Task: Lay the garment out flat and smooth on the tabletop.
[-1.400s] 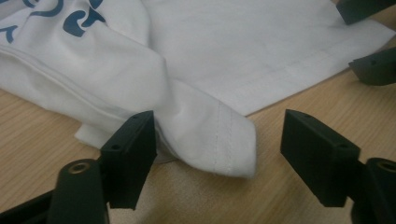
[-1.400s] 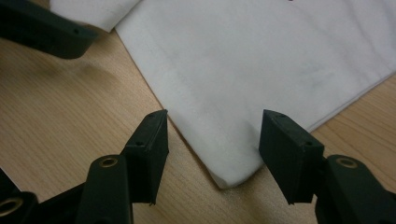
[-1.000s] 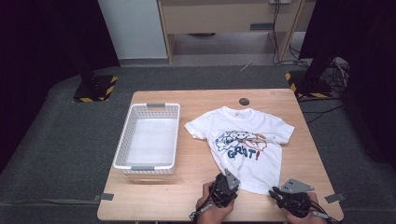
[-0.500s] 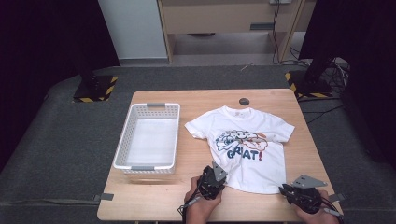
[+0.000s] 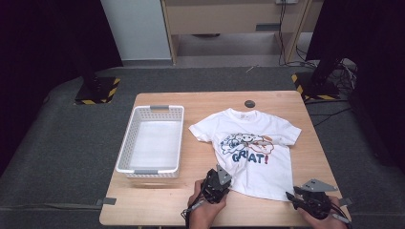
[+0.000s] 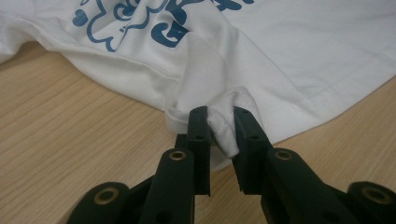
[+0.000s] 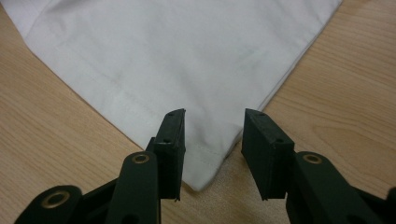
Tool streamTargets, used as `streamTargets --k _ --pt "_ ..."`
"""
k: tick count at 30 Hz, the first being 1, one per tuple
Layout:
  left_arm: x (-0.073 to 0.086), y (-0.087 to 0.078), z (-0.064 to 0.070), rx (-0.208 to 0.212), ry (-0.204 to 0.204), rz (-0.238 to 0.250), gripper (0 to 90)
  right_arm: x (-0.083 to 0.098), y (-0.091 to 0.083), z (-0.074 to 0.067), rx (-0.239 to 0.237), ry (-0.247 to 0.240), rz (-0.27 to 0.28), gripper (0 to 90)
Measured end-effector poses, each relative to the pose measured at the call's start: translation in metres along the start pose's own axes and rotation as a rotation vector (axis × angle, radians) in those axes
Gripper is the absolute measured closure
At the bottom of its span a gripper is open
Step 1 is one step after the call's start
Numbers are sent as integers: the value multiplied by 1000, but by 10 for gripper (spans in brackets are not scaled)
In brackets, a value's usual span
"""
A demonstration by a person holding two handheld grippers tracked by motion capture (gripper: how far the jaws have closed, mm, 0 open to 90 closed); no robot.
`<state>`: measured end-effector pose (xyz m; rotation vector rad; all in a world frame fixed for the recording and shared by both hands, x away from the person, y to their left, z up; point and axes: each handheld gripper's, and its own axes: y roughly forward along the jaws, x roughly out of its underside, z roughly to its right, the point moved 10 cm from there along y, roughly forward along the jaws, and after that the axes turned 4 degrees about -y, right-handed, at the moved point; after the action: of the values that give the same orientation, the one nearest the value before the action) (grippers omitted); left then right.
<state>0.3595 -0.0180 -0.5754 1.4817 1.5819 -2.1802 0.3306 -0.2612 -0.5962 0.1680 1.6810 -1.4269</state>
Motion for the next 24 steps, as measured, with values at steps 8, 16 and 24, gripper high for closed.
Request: streamTargets --k 8,16,24 --pt "5 -14 -28 -52 12 -8 772 8 -4 13 10 -9 -33 588" --pt "25 0 -42 -17 -22 -105 563 14 -8 26 18 20 -45 579" --pt "1 -30 -35 21 -65 8 478 14 -8 26 25 14 -47 555"
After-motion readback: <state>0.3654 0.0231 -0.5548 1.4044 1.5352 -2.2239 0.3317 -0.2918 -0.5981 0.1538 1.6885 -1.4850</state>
